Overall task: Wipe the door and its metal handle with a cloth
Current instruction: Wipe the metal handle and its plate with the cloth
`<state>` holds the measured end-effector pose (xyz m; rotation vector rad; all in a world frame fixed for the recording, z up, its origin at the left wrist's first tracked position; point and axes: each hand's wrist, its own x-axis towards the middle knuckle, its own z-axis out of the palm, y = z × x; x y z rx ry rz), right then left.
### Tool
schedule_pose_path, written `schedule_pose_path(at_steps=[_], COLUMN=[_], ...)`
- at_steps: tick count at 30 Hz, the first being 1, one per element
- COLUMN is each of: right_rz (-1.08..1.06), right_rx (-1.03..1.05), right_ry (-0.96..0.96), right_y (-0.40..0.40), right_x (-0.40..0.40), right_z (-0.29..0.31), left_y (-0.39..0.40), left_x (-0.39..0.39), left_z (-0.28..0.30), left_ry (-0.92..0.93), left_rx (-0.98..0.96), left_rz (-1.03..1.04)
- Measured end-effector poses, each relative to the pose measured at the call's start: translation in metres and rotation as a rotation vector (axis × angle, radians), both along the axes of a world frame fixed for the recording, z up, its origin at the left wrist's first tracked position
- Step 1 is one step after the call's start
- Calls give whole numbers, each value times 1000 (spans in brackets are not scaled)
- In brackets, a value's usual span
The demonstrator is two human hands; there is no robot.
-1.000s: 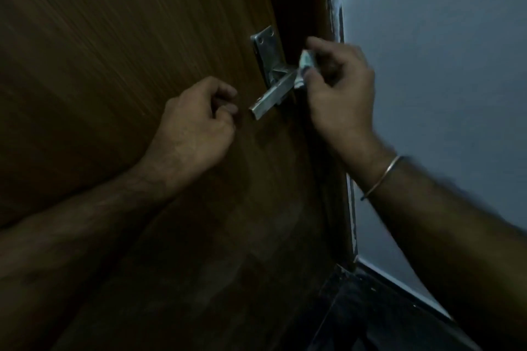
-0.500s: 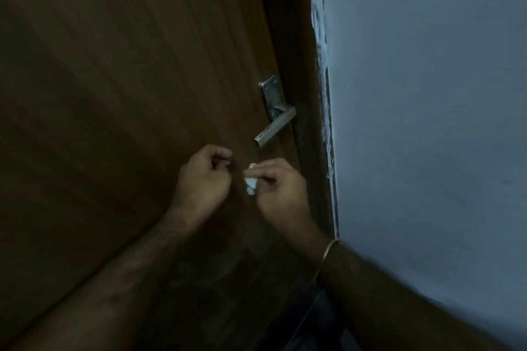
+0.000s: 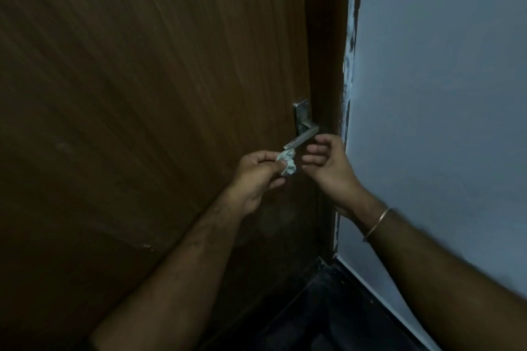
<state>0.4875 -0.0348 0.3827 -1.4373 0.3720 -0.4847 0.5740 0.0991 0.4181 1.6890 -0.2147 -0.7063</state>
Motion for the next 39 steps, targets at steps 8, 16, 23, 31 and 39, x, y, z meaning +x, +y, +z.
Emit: schedule_pose_path(at_steps=[8,16,23,31,39], right_rz=[257,282,95,206,122], right_rx=[308,411,153,718,608], right_ry=[96,87,86,99,99], right_y=[-21,-17,-3,-8,-1], right_x=[-4,-3,8,17,17], right_z=[27,27,24,24,40], left_y=[1,11,15,16,14], left_x=[-2,-5,-1,8,12], left_z=[12,3,1,-1,12], left_ry=[50,-33,-107,81,-28], left_rx=[-67,-117,-136,-242,-161], left_rz=[-20,-30,-23,-37,133])
